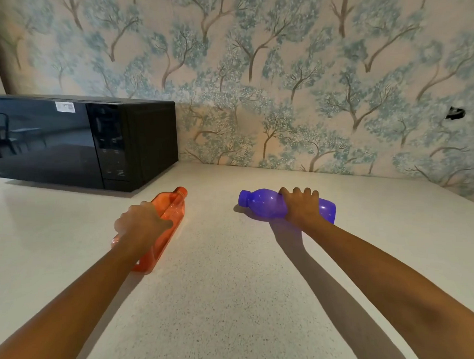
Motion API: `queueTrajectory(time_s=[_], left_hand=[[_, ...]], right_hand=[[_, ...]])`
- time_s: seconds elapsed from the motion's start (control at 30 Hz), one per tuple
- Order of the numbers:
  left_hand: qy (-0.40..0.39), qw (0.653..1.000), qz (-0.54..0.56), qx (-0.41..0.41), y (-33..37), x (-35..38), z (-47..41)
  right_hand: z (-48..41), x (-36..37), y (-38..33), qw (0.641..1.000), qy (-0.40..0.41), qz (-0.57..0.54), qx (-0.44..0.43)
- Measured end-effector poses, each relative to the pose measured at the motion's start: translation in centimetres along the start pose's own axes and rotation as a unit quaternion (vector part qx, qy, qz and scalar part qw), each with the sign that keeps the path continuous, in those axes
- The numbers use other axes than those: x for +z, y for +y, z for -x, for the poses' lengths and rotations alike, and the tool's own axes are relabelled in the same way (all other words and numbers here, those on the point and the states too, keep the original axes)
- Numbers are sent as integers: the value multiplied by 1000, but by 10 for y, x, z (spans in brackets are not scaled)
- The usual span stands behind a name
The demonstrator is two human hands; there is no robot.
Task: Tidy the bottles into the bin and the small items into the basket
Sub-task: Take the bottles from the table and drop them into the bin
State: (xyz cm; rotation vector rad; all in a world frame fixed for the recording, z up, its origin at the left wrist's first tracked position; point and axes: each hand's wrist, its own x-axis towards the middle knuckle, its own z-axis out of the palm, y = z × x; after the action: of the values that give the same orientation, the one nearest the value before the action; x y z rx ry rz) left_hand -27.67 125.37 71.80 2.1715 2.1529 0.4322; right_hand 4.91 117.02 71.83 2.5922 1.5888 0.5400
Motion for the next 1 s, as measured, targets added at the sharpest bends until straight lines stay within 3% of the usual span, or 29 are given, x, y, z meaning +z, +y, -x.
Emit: queueTrajectory(time_s=[0.23, 0.53, 0.8, 1.0], left_hand=[[-2, 1000, 2, 30, 6, -5, 27], [39, 989, 53, 130, 17, -14, 82], [58, 958, 140, 243, 24, -21, 158], [49, 917, 217, 332, 39, -27, 226]], right_hand=[[28, -10, 0, 999, 45, -20, 4], [117, -54, 15, 980, 189, -53, 25], [232, -78, 40, 947, 300, -52, 105], [312, -79, 69, 924, 339, -24, 174]])
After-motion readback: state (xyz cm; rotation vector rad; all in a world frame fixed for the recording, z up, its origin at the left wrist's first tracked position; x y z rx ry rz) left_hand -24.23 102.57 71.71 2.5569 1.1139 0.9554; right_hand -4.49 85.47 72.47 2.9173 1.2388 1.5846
